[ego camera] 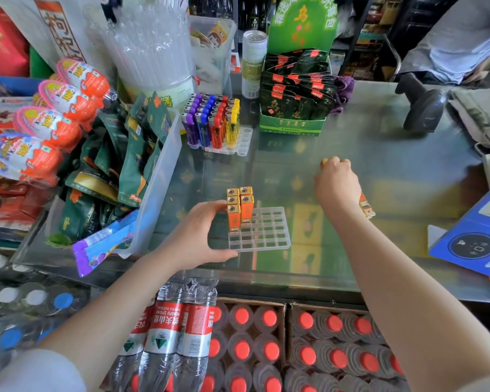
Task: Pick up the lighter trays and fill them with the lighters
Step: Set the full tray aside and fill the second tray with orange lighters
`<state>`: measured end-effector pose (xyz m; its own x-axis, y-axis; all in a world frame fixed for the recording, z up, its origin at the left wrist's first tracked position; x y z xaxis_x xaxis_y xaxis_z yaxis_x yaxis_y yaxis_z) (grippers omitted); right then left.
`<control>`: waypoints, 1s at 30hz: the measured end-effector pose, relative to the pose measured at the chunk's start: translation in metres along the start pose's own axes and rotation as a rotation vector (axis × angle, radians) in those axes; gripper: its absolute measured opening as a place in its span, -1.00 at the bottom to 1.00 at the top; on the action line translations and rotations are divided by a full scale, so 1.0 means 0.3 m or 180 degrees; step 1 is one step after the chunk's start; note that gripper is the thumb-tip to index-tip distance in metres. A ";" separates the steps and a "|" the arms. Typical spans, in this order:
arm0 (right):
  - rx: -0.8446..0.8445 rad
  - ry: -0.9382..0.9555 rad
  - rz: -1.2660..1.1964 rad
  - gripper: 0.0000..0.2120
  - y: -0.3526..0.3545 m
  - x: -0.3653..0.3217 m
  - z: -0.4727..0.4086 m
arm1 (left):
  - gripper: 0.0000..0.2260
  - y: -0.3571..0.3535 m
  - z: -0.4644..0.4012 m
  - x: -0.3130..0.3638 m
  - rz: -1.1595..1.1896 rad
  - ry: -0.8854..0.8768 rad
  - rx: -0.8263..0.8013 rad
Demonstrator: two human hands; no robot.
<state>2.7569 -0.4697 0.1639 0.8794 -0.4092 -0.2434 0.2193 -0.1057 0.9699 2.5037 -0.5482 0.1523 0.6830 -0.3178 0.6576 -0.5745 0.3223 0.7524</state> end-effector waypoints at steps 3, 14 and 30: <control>-0.0225 0.0277 0.0077 -0.83 -0.006 -0.031 -0.002 | -0.34 -0.001 -0.005 0.002 -0.0009 -0.0033 -0.0056; -0.0711 0.1430 -0.3192 -0.84 0.122 -0.196 0.355 | -0.32 0.007 0.031 0.003 -0.0077 -0.0081 0.0154; -0.0709 0.2136 -0.2399 -0.81 0.049 -0.247 0.515 | -0.26 0.011 0.090 -0.021 -0.0183 0.0081 0.0144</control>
<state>2.6298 -0.5811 0.1956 0.5211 0.2907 -0.8024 0.8241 0.0731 0.5617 2.4853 -0.5692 0.1515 0.7265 -0.3118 0.6124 -0.5532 0.2633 0.7903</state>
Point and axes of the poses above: each hand's wrist, its own z-axis away from the middle knuckle, its own y-axis out of the back of the hand, x = y × z, the point moved 8 cm from there along -z, towards the middle knuckle, and after that the axes turned 2 degrees about -y, right-handed, at the moved point
